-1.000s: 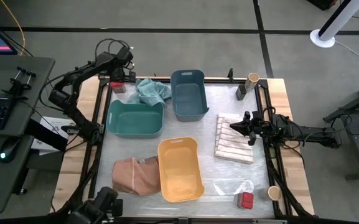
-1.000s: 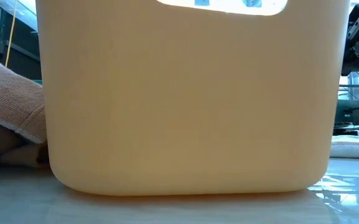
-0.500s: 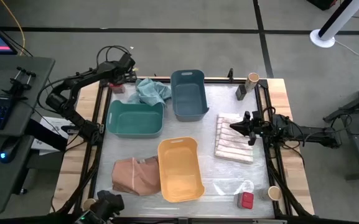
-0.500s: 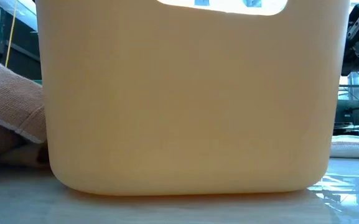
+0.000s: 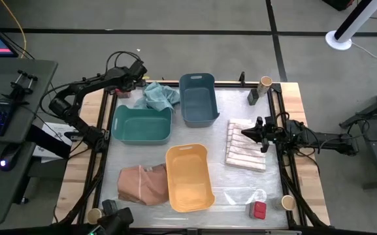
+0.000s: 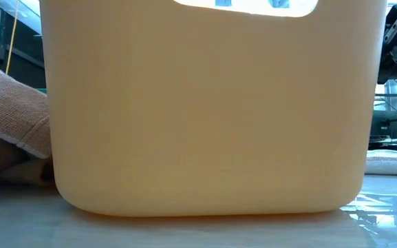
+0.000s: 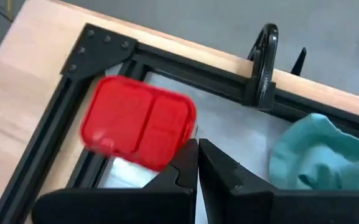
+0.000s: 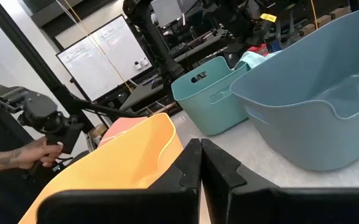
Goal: Sort spices by type
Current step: Put the top red seasoning can into the green bin
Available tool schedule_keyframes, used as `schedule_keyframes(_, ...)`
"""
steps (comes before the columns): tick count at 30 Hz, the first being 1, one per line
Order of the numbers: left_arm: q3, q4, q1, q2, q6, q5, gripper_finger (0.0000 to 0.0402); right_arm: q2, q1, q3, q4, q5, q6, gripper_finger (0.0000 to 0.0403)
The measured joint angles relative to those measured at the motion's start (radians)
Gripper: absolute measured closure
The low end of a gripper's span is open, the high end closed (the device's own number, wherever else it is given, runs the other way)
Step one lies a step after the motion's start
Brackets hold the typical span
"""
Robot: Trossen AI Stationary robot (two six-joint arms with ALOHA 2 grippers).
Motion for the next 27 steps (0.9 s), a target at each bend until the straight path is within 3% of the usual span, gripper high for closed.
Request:
schedule_keyframes(4, 0.000, -0.018, -0.024, -0.054, -0.090, -0.144, 0.0401, 0.000, 0.000, 0.000, 0.000, 0.000, 0.000, 0.0402)
schedule_keyframes(9, 0.001, -0.130, -0.048, -0.080, -0.307, -0.338, 0.0401, 0.000, 0.000, 0.000, 0.000, 0.000, 0.000, 0.0402)
schedule_keyframes(13, -0.034, -0.174, -0.071, -0.079, -0.403, -0.412, 0.0401, 0.000, 0.000, 0.000, 0.000, 0.000, 0.000, 0.0402)
schedule_keyframes(18, -0.134, -0.115, -0.078, -0.074, -0.514, -0.422, 0.0401, 0.000, 0.000, 0.000, 0.000, 0.000, 0.000, 0.0402)
schedule_keyframes(22, -0.184, 0.028, -0.068, -0.074, -0.473, -0.429, 0.0401, 0.000, 0.000, 0.000, 0.000, 0.000, 0.000, 0.0402)
schedule_keyframes(27, -0.188, 0.251, -0.053, -0.074, -0.205, -0.450, 0.0401, 0.000, 0.000, 0.000, 0.000, 0.000, 0.000, 0.0402)
